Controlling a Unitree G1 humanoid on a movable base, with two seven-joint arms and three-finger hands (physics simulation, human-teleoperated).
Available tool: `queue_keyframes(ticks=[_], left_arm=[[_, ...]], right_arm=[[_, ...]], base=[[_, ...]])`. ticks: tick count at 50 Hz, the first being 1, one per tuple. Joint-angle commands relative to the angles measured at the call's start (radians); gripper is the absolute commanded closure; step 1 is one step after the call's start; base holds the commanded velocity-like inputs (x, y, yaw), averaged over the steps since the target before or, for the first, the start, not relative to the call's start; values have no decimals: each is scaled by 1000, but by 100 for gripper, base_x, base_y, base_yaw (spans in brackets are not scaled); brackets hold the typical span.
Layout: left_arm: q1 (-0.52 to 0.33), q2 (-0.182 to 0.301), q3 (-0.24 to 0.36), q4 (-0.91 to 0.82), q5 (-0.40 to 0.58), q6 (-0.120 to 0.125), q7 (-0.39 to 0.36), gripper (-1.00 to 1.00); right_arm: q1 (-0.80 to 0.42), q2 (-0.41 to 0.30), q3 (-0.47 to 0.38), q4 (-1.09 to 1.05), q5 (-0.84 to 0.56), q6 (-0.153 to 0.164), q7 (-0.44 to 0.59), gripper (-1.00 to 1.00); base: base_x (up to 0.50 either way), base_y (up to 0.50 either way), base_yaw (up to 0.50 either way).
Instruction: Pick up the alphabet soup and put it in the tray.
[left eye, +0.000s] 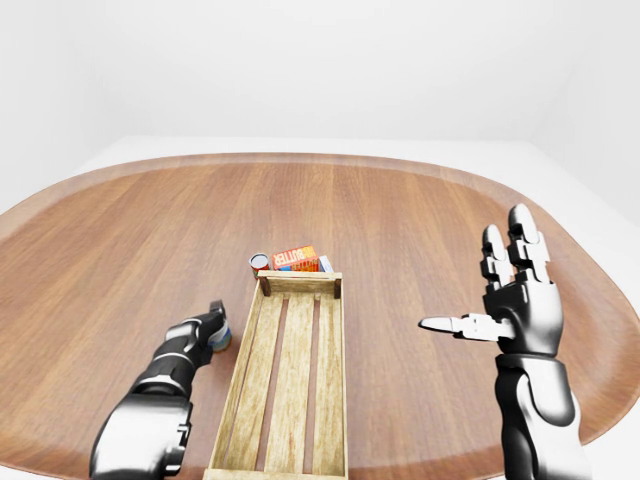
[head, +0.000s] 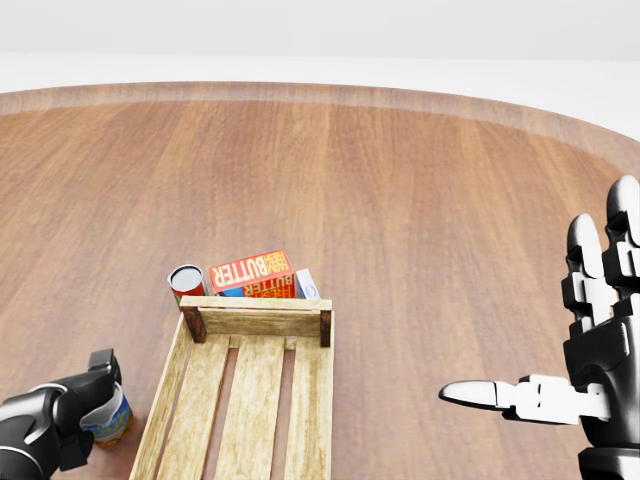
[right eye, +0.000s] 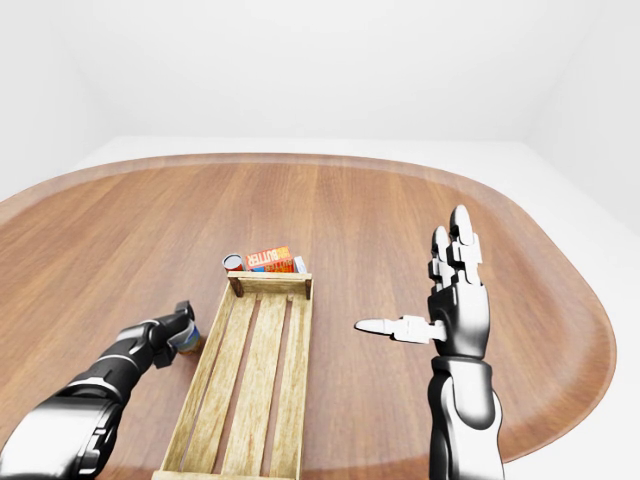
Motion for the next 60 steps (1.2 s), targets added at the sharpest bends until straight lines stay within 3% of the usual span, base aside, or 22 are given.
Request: queue_keyframes(ticks=[1,4,8,10,12,14,20,24,25,32,34,36,39,40,45,47,49,51,56,57,60], left_arm=[[-11,63,23,-33,8,19,6,100],[-18,79,31,-46,-2,20,2,100],[-18,102,40,-101,-18,0,-13,100],[-26,116,47,-143,-13,23,6,100],[2,129,68,-256,-33,6,-66,100],[41,134,84,-374,-23,35,-113,100],[192,135,180,-832,5,63,-329,100],[244,124,233,-1016,22,66,-417,100],[257,126,243,-1052,38,72,-417,100],[316,111,297,-1233,35,52,-417,100],[341,93,312,-1316,-17,41,-417,100],[357,88,320,-1386,-1,46,-417,100],[383,60,330,-1500,-41,31,-417,100],[386,47,332,-1534,-55,39,-417,100],[388,12,300,-1608,-8,36,-417,100],[378,-2,278,-1615,9,20,-417,100],[352,-19,261,-1626,30,30,-417,100],[345,-37,243,-1617,47,24,-417,100],[320,-98,165,-1551,130,-9,-417,100],[321,-114,133,-1521,166,-27,-417,100],[314,-142,113,-1498,200,-42,-417,100]], right_arm=[[-1,0,2,3,0,0,-1,-100],[-2,0,6,7,-3,0,-2,-100],[-2,-1,8,9,-5,0,-3,-100],[-4,-1,7,12,-5,0,-4,-100],[-5,0,10,16,-6,0,-5,-100],[-4,-1,11,16,-7,0,-6,-100],[-2,0,9,8,-4,0,-6,-100],[-1,0,9,2,-4,0,-7,-100],[-1,1,10,0,-3,0,-7,-100],[2,2,7,-8,-1,0,-6,-100],[3,2,6,-10,-1,0,-7,-100],[2,2,6,-7,-1,0,-7,-100],[1,2,4,-6,1,0,-7,-100],[1,2,4,-6,0,0,-7,-100],[2,2,4,-10,4,0,-7,-100],[5,2,1,-17,6,0,-6,-100],[5,2,-1,-17,6,0,-5,-100],[3,3,-1,-16,5,0,-6,-100],[1,2,0,-15,6,0,-6,-100],[1,2,0,-18,7,0,-6,-100],[3,3,1,-22,7,0,-6,-100]], base=[[0,0,0],[0,0,0],[0,0,0],[0,0,0],[0,0,0],[0,0,0],[0,0,0],[0,0,0],[0,0,0],[0,0,0],[0,0,0],[0,0,0],[0,0,0],[0,0,0],[0,0,0],[0,0,0],[0,0,0],[0,0,0],[0,0,0],[0,0,0],[0,0,0]])
